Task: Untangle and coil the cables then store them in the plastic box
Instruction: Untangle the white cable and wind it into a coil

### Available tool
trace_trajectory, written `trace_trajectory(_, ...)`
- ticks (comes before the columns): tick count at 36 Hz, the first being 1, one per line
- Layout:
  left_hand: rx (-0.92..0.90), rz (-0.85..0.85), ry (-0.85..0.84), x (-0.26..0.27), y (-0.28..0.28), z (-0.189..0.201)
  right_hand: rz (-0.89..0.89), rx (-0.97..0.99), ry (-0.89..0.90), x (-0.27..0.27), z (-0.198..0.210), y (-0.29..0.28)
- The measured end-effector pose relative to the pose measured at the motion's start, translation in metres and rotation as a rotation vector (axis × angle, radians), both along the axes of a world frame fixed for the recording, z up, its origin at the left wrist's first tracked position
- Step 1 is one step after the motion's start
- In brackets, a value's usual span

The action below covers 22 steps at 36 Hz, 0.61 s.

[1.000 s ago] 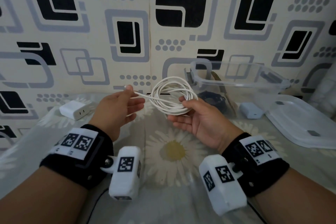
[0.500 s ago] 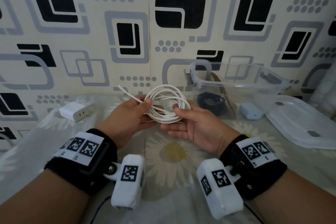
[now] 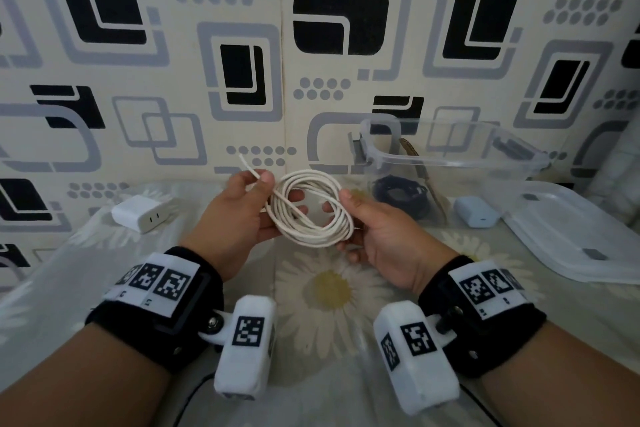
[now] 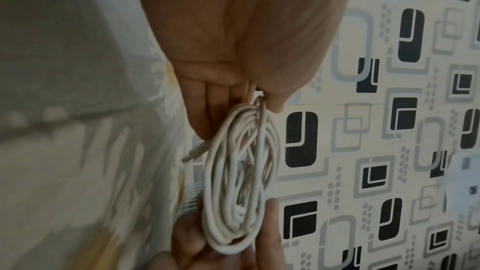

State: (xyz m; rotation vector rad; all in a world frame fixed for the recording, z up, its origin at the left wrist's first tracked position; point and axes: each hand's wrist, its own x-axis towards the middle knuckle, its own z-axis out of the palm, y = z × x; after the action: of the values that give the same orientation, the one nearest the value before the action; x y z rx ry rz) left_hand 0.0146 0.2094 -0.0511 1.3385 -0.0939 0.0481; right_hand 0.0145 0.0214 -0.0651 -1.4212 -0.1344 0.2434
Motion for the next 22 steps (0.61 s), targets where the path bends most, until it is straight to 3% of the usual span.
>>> trace_trajectory(7, 0.071, 0.193, -0.117, -0.0001, 0.0001, 0.0012, 0.046, -0.052, -0.054, -0.0065, 0.0012, 0.0043)
trace_trajectory(16, 0.096, 0.105, -0.105, 0.0045, 0.0037, -0.0017, 0.043, 0.016, -0.097, -0.0051, 0.0004, 0.0034)
trace_trajectory(22, 0.15, -0.052, -0.098, 0.0074, 0.0072, -0.0026, 0.056, 0.072, -0.067, -0.0037, -0.0016, 0.0012)
